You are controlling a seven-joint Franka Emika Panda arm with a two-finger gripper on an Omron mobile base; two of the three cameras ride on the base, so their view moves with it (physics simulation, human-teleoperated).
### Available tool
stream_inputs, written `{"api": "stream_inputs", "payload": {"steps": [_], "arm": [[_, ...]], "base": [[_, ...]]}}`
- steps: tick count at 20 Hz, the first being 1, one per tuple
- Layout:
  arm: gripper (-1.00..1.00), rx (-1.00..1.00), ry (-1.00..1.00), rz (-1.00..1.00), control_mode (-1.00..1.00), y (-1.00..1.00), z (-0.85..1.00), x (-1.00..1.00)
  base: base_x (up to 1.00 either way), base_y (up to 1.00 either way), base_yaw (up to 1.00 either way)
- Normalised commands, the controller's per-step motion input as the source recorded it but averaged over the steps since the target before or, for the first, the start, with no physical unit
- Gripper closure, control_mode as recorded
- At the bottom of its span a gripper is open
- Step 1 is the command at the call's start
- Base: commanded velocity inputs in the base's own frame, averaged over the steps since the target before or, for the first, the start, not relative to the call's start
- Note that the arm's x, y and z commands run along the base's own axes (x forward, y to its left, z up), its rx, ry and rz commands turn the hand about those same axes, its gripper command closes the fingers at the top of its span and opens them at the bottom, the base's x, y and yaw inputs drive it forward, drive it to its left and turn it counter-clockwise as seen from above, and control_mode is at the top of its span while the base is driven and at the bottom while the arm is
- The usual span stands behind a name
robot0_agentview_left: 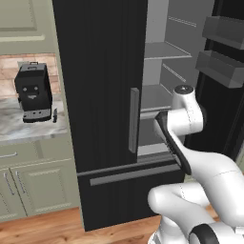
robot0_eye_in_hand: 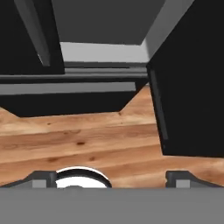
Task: Retrieve the butter from the fridge and place it on a plate on the dining table. Then retrieve the butter knife by the fridge and place it near the plate.
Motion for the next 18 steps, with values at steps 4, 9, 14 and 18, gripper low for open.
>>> {"api": "stream_inputs", "payload": {"steps": [4, 9, 14, 18], "arm": [[-1.00, 0.25, -0.32, -0.05, -1.00, 0.59, 0.02, 0.17], [-1.00, 0.30, -0.28, -0.07, -1.00, 0.38, 0.02, 0.22], [-1.00, 0.04, -0.10, 0.01, -1.00, 0.22, 0.00, 0.42], [-1.00, -0.18, -0.07, 0.09, -1.00, 0.21, 0.06, 0.71]], "base": [[0.00, 0.00, 0.00], [0.00, 0.00, 0.00], [0.00, 0.00, 0.00], [0.00, 0.00, 0.00]]}}
